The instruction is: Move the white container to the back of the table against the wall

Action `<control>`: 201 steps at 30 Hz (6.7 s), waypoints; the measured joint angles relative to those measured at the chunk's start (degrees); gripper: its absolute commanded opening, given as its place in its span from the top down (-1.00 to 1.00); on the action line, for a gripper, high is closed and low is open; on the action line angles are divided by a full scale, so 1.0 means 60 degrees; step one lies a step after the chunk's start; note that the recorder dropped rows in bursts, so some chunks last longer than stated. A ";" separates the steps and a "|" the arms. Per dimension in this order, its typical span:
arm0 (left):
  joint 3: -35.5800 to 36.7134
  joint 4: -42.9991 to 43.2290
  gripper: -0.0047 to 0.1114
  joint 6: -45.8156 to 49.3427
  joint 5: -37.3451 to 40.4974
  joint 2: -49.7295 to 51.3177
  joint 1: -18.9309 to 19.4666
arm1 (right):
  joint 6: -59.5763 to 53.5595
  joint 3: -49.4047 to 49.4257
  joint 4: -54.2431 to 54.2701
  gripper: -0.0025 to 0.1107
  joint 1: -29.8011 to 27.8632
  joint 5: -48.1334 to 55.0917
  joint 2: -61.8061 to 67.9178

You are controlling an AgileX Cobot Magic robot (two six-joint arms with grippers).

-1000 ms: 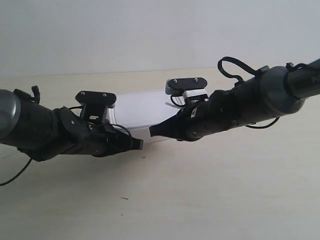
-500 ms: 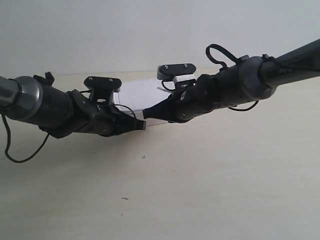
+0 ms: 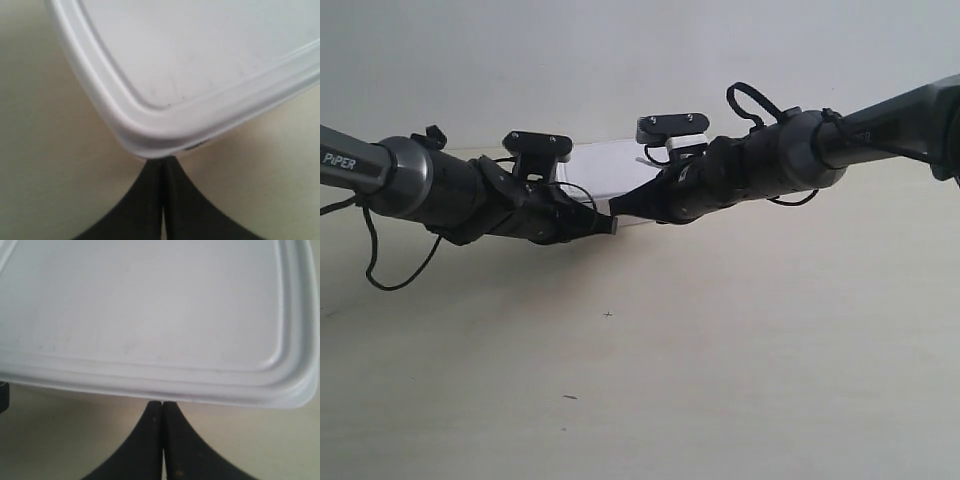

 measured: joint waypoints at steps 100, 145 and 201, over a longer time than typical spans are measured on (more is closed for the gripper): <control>1.0766 0.4928 0.92 -0.4786 -0.0828 -1.8278 -0.1509 | -0.1365 1.0967 0.1512 0.96 -0.0468 0.0420 -1.9627; 1.0781 0.4892 0.92 -0.4804 -0.0753 -1.9479 0.1950 | -0.1365 1.0986 0.1530 0.96 -0.3043 0.0328 -2.1727; 1.2711 0.8294 0.92 -0.4761 0.2681 -2.0860 0.2228 | -0.1365 1.4106 -0.1311 0.96 -0.3043 0.0990 -2.1709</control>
